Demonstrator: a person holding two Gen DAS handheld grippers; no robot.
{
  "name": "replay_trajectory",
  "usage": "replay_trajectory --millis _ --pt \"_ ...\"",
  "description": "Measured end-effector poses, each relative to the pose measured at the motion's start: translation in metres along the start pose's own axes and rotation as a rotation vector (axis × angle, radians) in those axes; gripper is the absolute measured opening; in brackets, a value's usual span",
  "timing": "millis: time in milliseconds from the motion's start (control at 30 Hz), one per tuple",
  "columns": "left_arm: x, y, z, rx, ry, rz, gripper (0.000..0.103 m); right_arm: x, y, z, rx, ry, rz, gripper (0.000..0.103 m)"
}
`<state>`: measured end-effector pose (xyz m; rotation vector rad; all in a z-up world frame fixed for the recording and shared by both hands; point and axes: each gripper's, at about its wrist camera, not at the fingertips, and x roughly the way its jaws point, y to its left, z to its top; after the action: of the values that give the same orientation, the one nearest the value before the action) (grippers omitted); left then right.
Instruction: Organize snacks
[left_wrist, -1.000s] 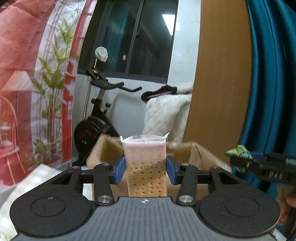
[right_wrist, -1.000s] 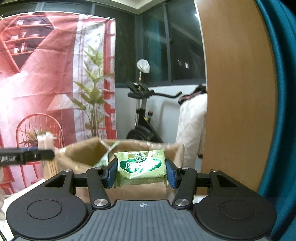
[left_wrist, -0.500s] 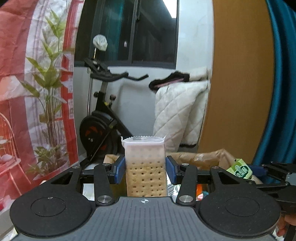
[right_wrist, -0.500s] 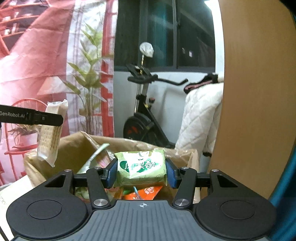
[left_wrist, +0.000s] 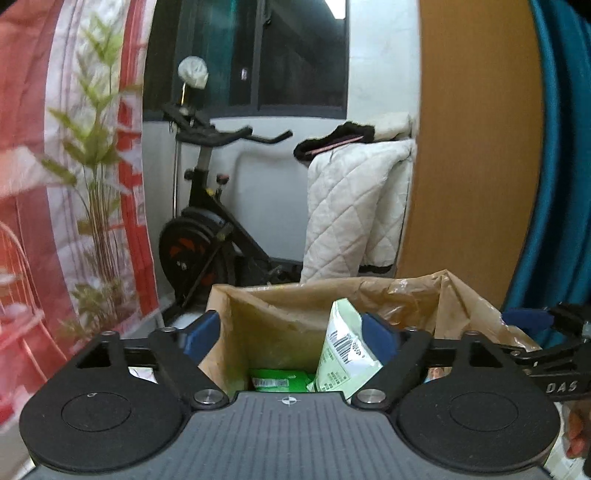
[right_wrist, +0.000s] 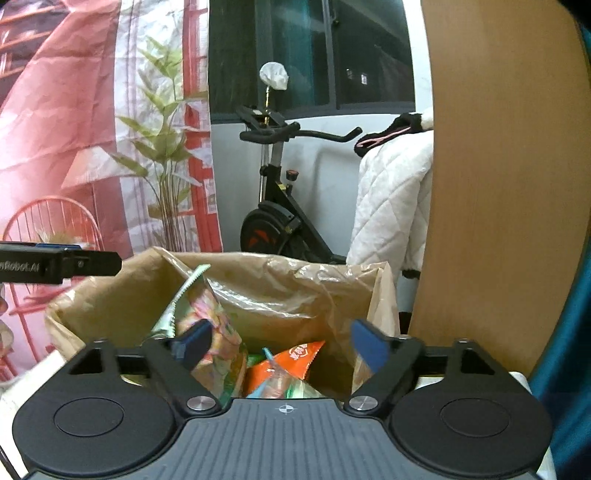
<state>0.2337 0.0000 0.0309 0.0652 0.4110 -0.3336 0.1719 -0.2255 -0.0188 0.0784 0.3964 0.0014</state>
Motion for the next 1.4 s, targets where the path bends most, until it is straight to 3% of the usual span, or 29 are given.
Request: replay_trajectory --millis 167,600,767,1400 --pt "-0.027 -0.006 0.008 0.003 -0.010 0.013 0.091 -0.029 0.007 0.010 0.042 -0.023 -0.023 0.100" --pt "-0.098 -0.024 0.016 0.019 -0.090 0.010 0.097 -0.116 0.028 0.030 0.039 -0.070 -0.103 0.102" --pt "-0.113 -0.034 0.019 0.035 -0.102 0.030 0.097 -0.137 0.034 0.031 0.047 -0.077 -0.089 0.102" --pt "-0.131 -0.044 0.016 0.004 -0.127 0.043 0.097 -0.163 0.037 0.031 0.059 -0.085 -0.076 0.102"
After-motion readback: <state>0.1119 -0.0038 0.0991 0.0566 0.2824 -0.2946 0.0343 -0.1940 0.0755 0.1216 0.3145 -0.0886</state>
